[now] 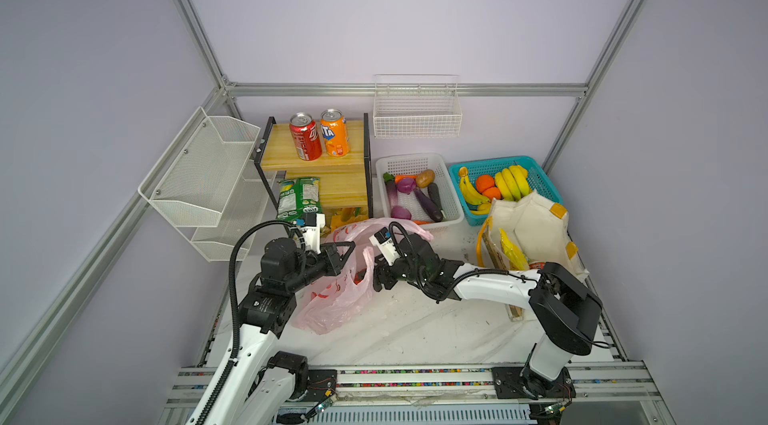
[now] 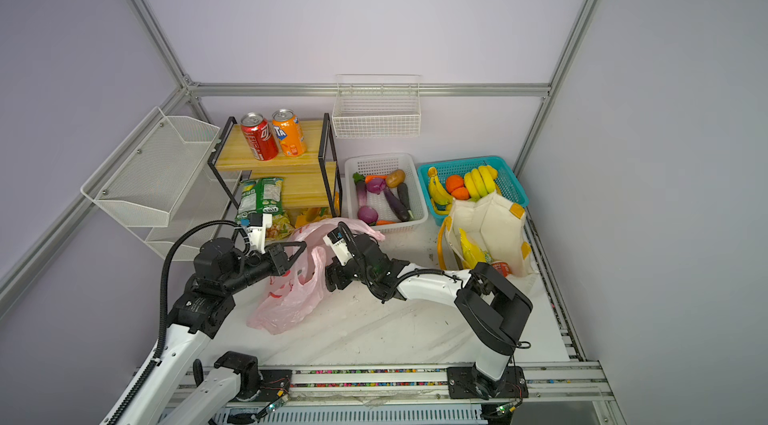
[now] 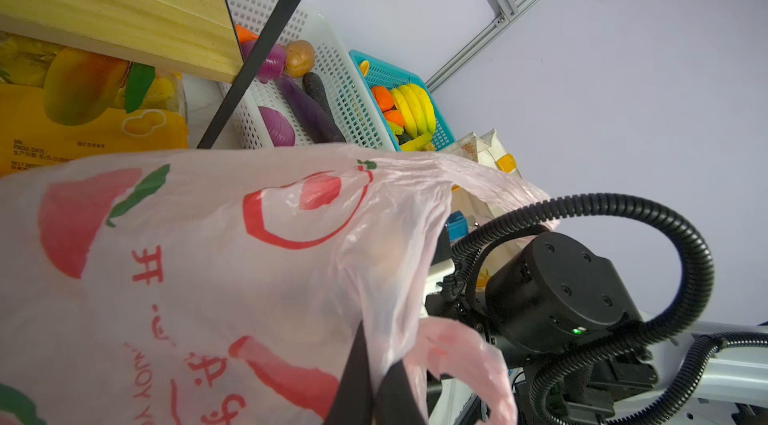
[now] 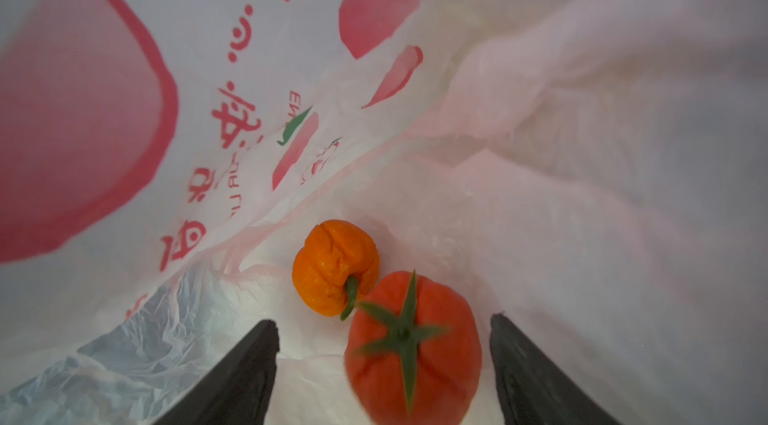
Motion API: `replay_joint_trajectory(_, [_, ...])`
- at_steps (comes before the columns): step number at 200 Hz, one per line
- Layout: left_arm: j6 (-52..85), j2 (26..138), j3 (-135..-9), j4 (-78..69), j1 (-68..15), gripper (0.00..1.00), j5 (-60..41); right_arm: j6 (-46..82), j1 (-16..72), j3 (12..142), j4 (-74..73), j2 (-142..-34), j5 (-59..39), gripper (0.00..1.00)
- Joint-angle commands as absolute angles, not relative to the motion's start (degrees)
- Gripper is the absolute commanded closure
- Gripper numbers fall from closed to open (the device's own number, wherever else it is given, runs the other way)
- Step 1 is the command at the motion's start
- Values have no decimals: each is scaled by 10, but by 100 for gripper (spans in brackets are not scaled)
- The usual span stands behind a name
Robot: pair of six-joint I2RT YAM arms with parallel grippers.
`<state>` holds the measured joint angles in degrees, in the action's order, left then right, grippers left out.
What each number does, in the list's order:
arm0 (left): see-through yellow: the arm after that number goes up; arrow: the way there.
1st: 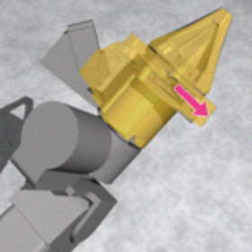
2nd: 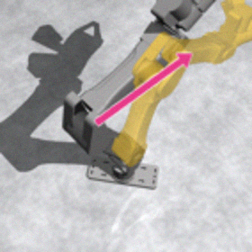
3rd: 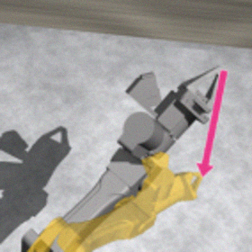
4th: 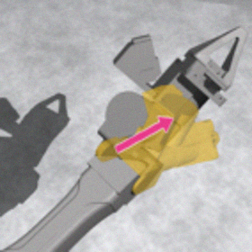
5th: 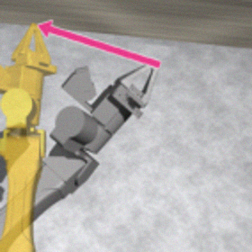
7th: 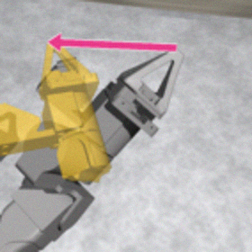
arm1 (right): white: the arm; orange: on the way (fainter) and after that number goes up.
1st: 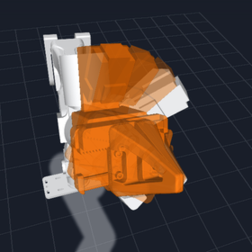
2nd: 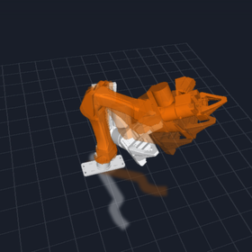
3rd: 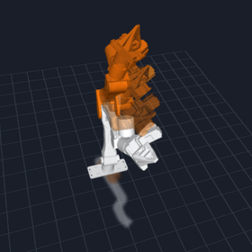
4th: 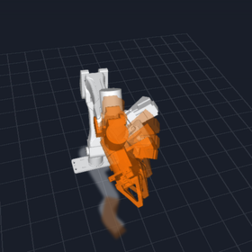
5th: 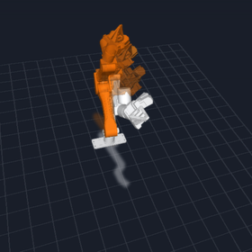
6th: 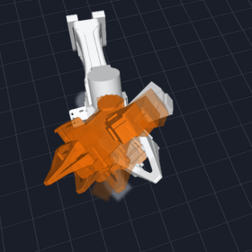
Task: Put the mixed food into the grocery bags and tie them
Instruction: 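Withdraw the right gripper from the bag back to the vegetable basket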
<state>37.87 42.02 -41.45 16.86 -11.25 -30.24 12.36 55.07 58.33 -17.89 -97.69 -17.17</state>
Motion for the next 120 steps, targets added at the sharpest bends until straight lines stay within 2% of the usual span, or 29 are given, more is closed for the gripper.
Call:
replay_joint_trajectory(1, [364,414,-400,152,-108,100,-295,101,551,599,-130,-933,-143,17])
replay_joint_trajectory(57, [368,395,-423,225,-104,100,-206,81,533,571,-38,-798,-120,18])
replay_joint_trajectory(96, [393,378,-411,226,-88,100,-184,100,471,512,-6,-688,-169,21])
replay_joint_trajectory(120, [406,373,-404,221,-80,100,-180,124,412,511,-7,-662,-186,23])
